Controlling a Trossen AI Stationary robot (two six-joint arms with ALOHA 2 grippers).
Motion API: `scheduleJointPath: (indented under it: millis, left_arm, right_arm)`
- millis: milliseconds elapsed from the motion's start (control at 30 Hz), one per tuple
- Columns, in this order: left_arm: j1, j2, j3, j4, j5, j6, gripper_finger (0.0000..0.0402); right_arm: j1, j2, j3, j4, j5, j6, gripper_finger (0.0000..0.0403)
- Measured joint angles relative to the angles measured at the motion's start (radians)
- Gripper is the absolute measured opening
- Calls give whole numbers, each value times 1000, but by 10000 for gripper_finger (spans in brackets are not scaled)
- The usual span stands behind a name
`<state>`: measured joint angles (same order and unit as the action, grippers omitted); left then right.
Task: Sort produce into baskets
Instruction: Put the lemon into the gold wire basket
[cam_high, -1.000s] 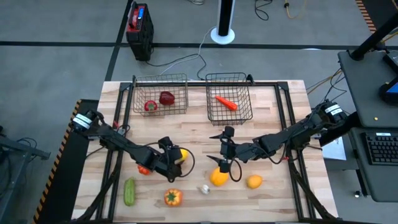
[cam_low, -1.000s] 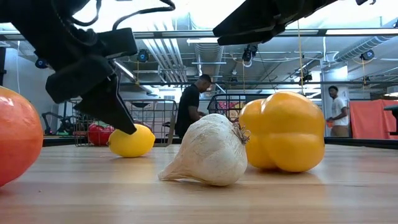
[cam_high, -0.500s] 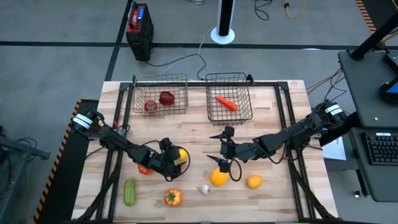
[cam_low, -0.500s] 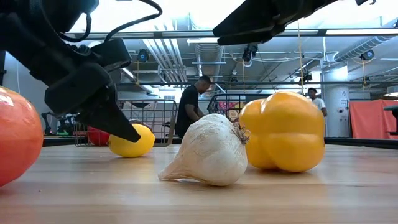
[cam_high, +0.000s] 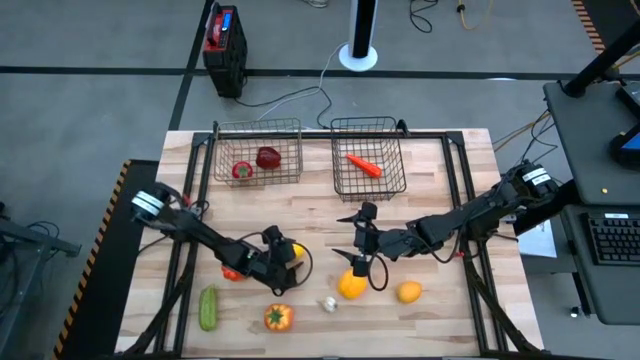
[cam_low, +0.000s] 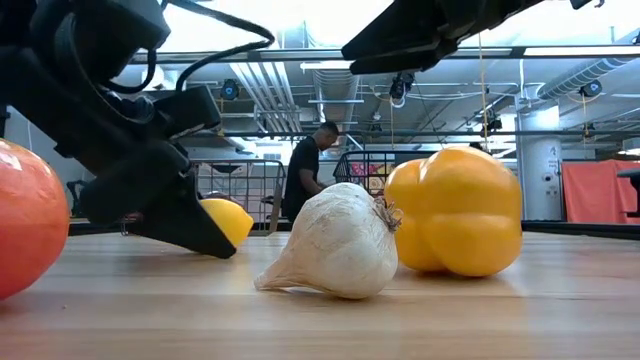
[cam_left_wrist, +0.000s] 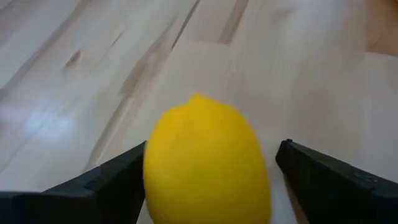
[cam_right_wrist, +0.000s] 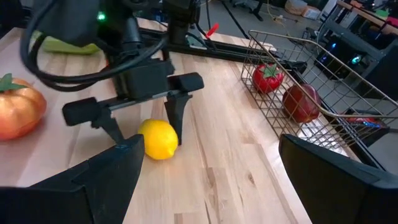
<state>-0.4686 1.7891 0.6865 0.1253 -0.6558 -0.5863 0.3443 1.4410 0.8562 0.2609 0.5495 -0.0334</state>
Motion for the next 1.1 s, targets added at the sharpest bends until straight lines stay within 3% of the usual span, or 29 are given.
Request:
scheduleJointPath:
  millis: [367,700,900,1100]
  left_arm:
    - [2,-6,20,-27,19,55,281]
    - [-1,-105,18,-48,26,111,210]
    - [-9,-195,18,-21,1,171,213]
    - [-50,-269,14,177,-77,377,215]
  right_arm:
    - [-1,0,0,-23,0,10,364]
    - [-5,0,0,-25,0,8,364]
    - [-5,0,0,-25,0,6,364]
    - [-4,0,0,-17,-7,4,364]
